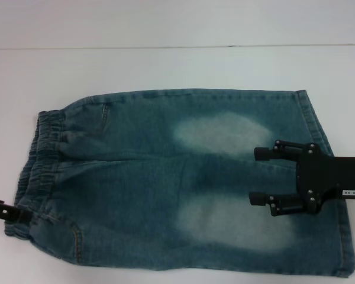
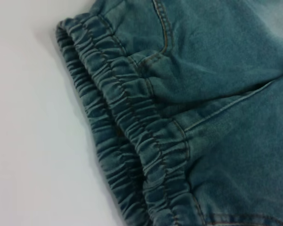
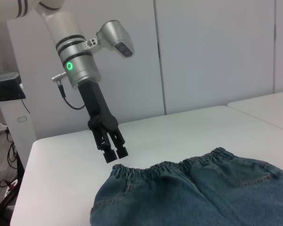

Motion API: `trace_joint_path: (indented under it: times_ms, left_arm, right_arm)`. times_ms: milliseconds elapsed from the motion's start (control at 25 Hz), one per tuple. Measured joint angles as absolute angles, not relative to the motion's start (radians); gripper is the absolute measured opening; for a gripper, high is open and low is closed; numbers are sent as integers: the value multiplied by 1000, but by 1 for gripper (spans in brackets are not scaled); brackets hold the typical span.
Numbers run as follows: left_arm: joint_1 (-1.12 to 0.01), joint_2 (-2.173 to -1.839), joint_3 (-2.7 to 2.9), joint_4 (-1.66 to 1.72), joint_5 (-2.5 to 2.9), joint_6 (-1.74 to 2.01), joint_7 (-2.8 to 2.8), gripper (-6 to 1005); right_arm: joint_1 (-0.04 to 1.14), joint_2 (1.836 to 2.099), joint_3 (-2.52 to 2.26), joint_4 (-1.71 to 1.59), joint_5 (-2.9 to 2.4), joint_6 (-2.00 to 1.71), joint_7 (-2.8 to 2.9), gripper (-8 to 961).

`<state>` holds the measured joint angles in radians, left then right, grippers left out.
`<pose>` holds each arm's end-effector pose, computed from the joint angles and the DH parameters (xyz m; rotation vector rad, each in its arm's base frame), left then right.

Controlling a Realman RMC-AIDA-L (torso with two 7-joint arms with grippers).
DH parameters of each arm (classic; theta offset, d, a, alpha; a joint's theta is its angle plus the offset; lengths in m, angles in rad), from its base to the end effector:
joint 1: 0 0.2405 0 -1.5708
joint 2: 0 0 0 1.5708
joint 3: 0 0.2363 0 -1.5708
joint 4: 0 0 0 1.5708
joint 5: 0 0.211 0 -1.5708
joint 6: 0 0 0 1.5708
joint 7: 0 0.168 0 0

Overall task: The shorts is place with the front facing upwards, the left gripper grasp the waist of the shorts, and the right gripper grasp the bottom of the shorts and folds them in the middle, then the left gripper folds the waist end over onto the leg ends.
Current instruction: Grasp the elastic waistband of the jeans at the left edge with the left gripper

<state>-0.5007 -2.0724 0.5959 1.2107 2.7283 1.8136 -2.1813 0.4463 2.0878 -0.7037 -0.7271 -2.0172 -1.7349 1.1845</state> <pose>-0.3025 0.2958 0.0762 -2.4100 -1.4760 0.2171 0.2420 0.2913 -0.0062 -2.8471 0.3277 0.7271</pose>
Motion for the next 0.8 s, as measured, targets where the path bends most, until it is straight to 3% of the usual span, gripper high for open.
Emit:
trace_joint_path:
  times_ms: [800]
  left_arm:
    - [-514, -2058, 601, 1106, 2774, 1731, -2173, 839]
  right_arm:
    - [451, 2088, -705, -726, -2017, -1724, 1186, 916]
